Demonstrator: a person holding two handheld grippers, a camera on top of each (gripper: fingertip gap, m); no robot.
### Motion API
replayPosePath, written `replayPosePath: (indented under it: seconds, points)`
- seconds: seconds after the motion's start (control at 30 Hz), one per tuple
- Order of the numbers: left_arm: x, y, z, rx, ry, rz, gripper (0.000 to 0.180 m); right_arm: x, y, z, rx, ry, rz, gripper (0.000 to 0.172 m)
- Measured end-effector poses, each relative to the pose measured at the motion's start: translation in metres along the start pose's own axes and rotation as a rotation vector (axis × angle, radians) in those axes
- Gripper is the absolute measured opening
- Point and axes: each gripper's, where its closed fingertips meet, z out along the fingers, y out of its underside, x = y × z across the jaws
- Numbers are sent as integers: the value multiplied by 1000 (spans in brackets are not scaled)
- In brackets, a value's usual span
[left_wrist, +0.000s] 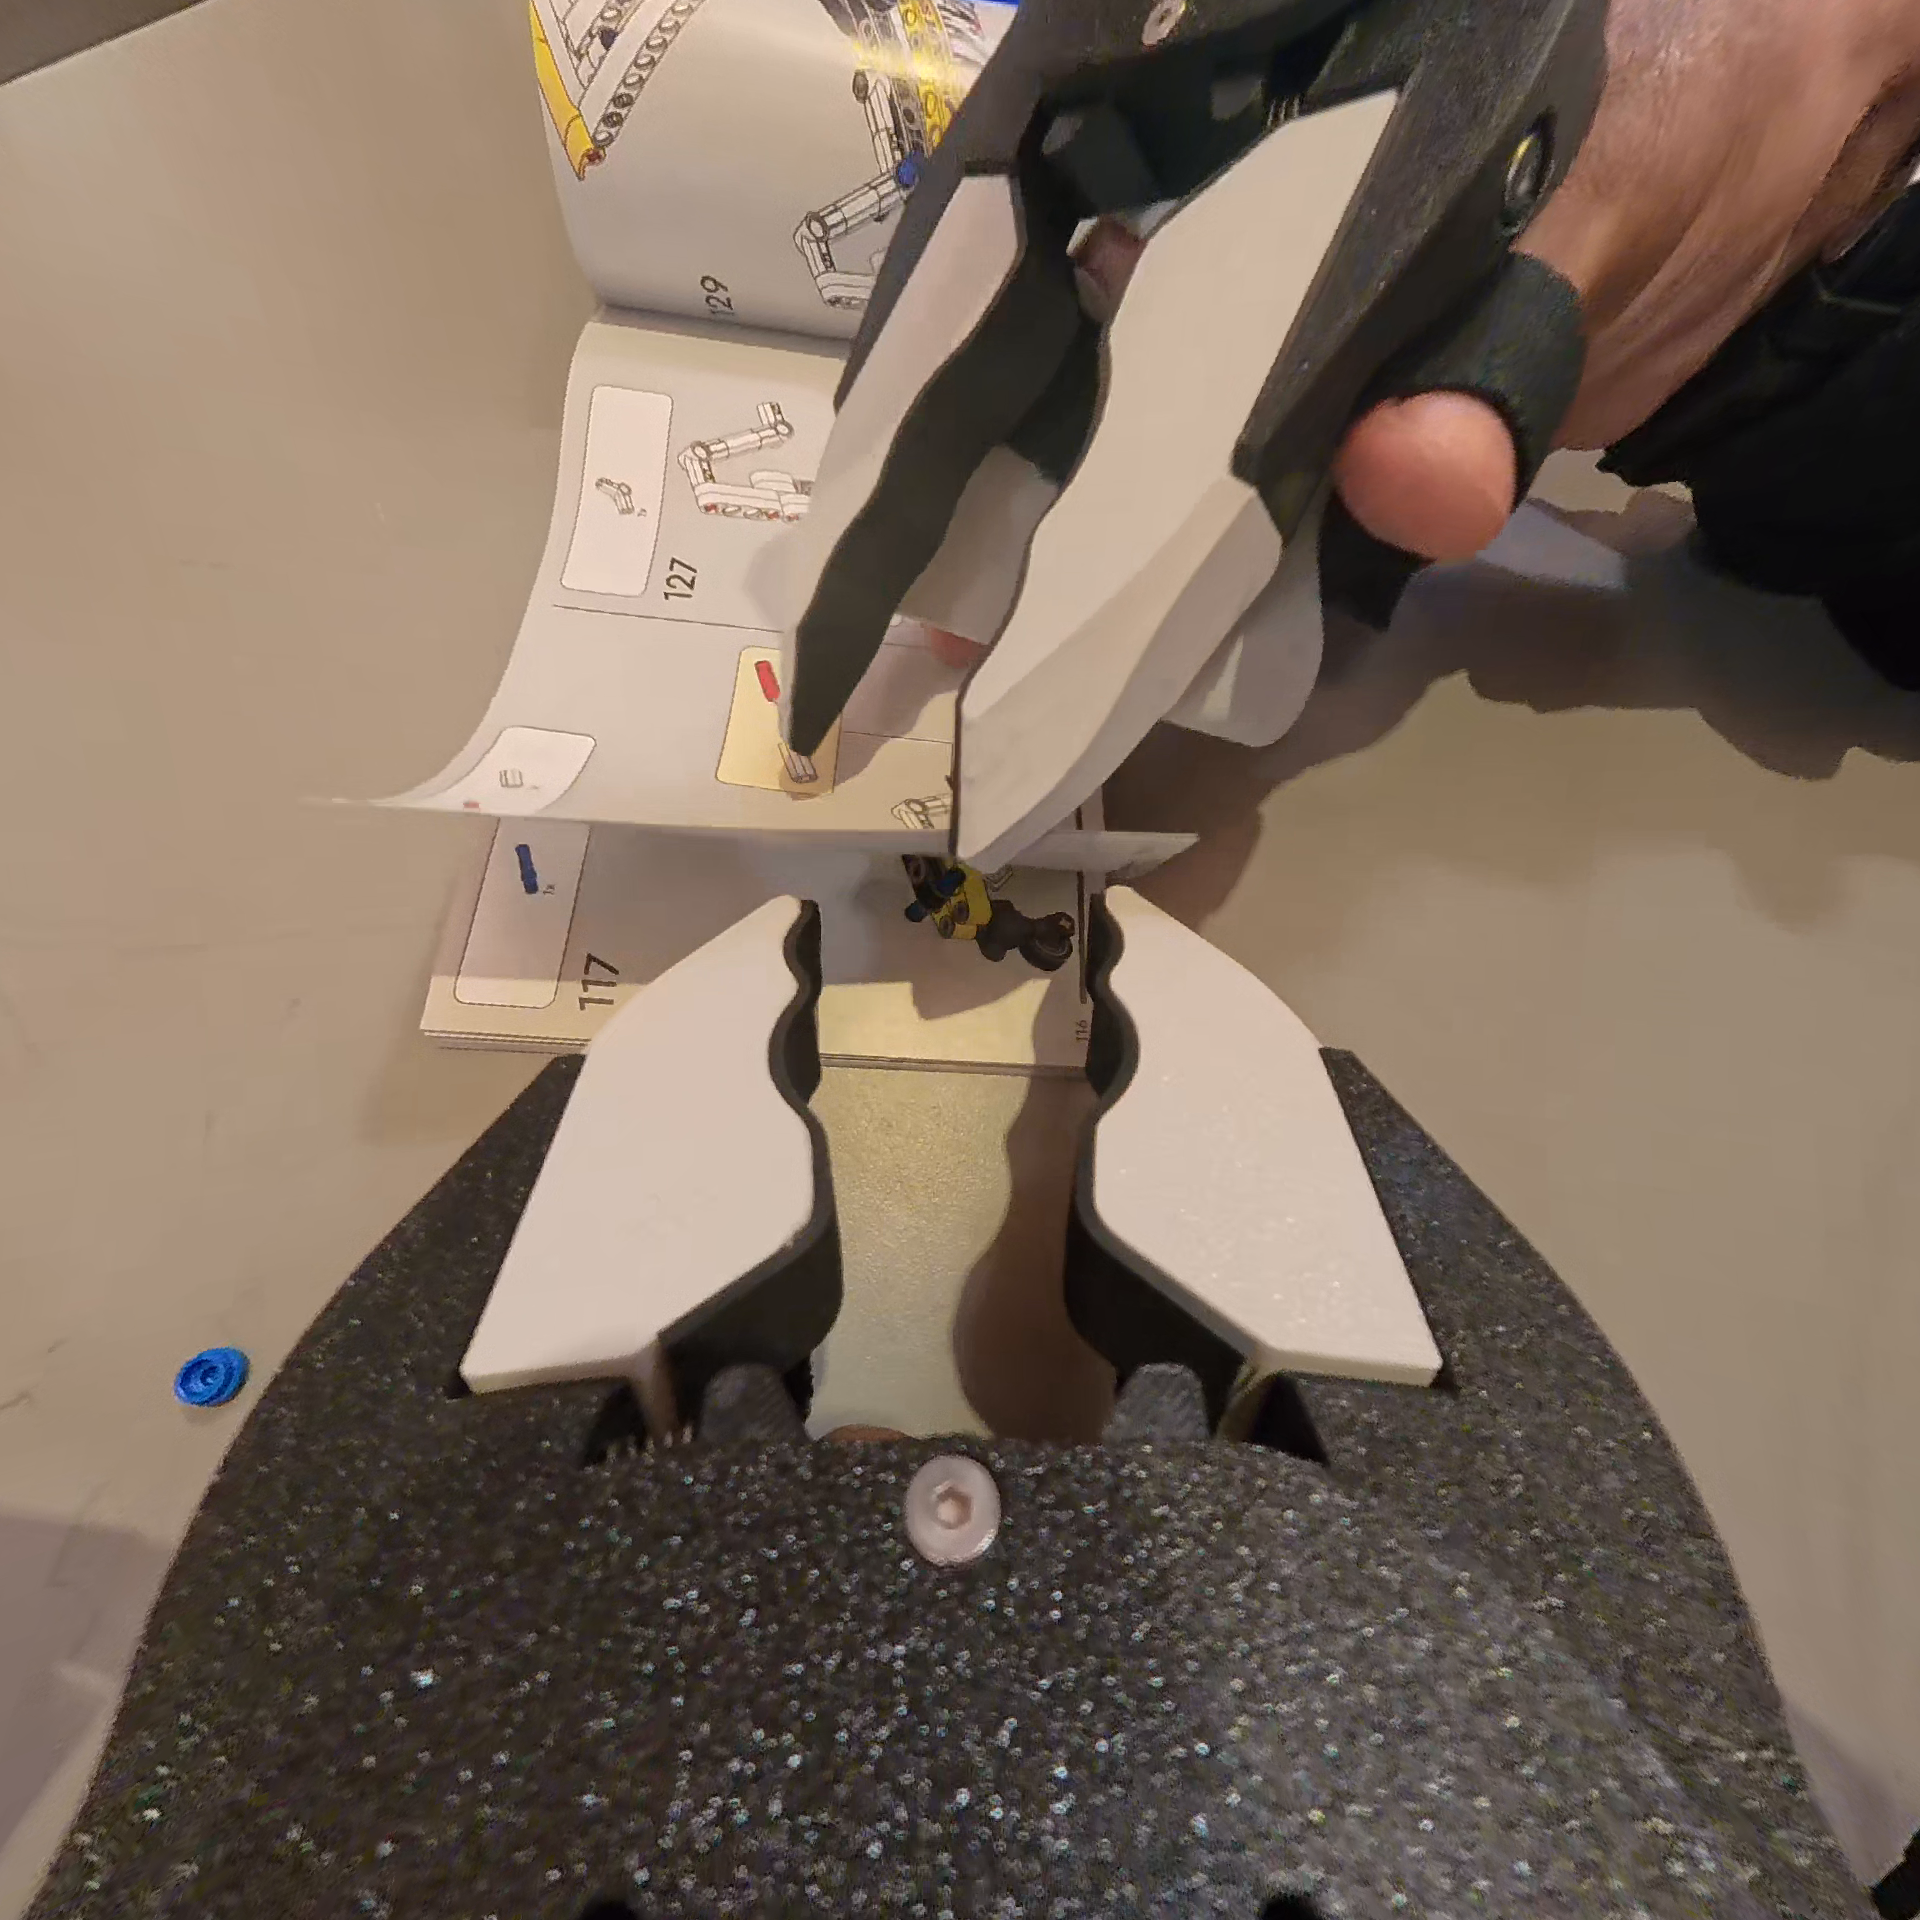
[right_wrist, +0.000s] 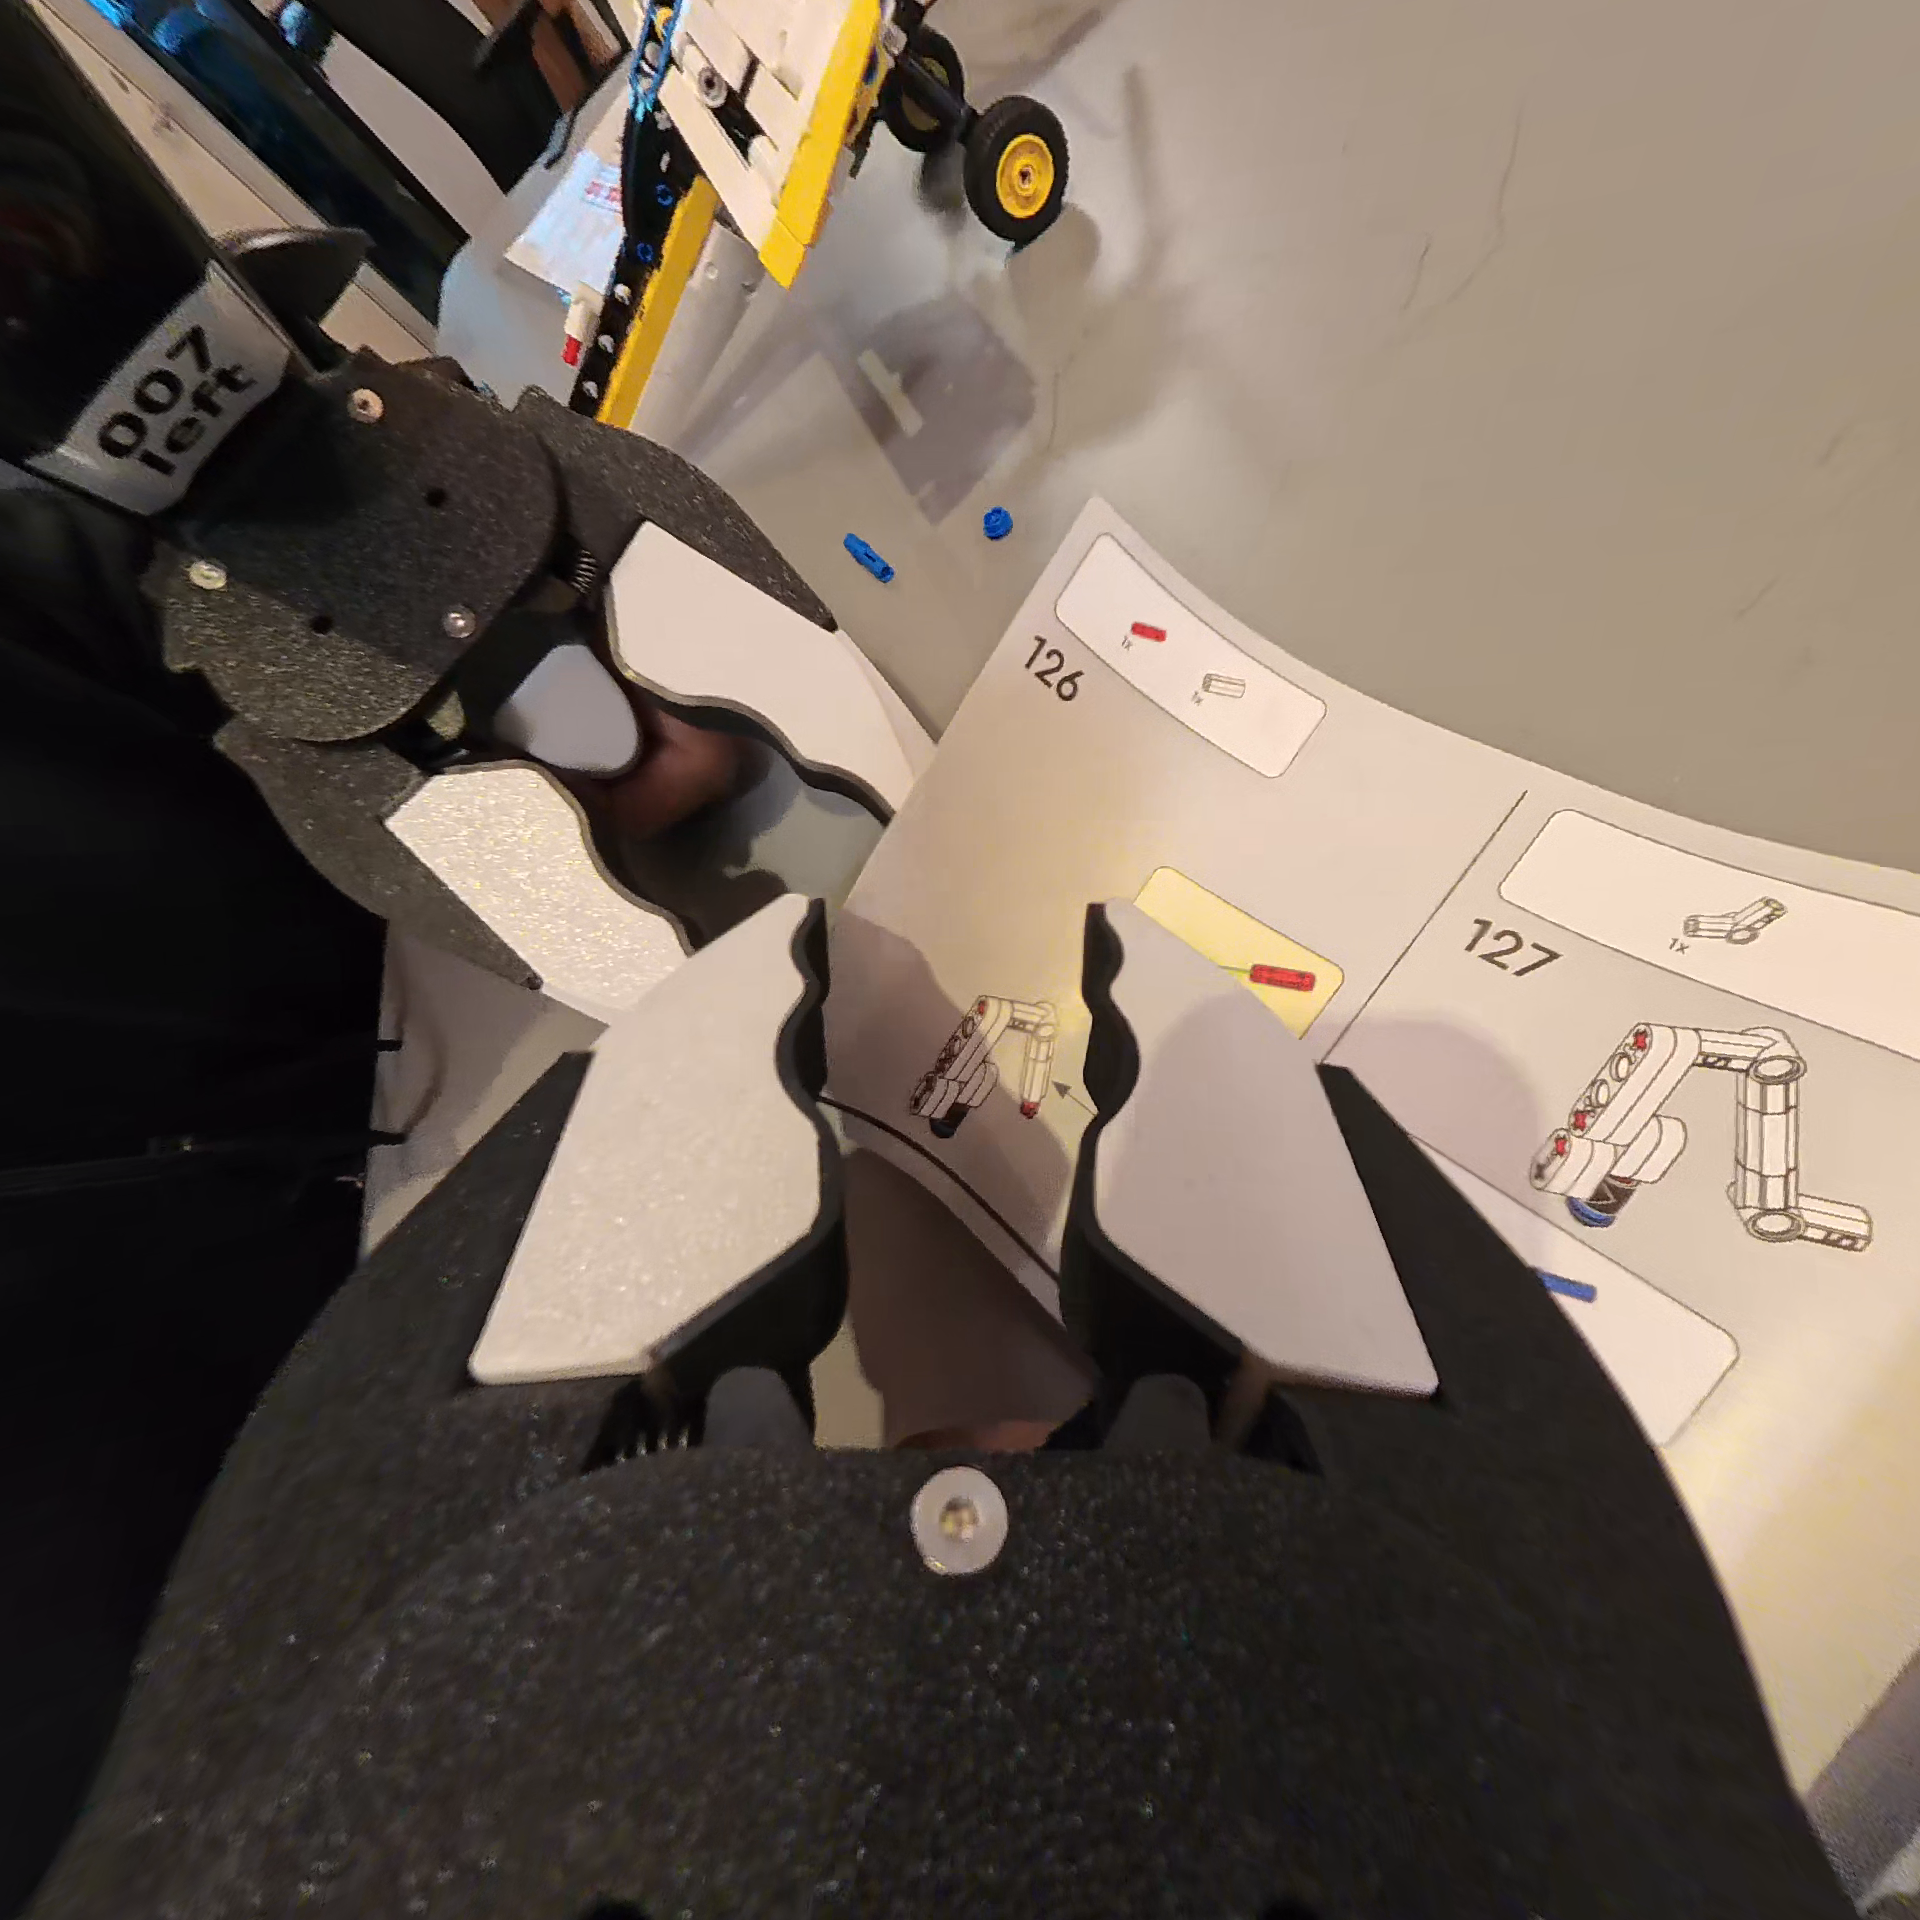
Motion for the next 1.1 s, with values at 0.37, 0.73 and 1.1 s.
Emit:
replayPosePath:
  seconds: [0.37,0.73,1.1]
  points:
    - [1,0,0,0,0,1,50,-1,0,0,9,6,-16,47]
    - [1,1,-1,-2,-1,3,50,-1,4,4,-81,165,-196,48]
    - [2,0,-1,-2,1,2,50,5,4,-2,-60,153,-160,47]
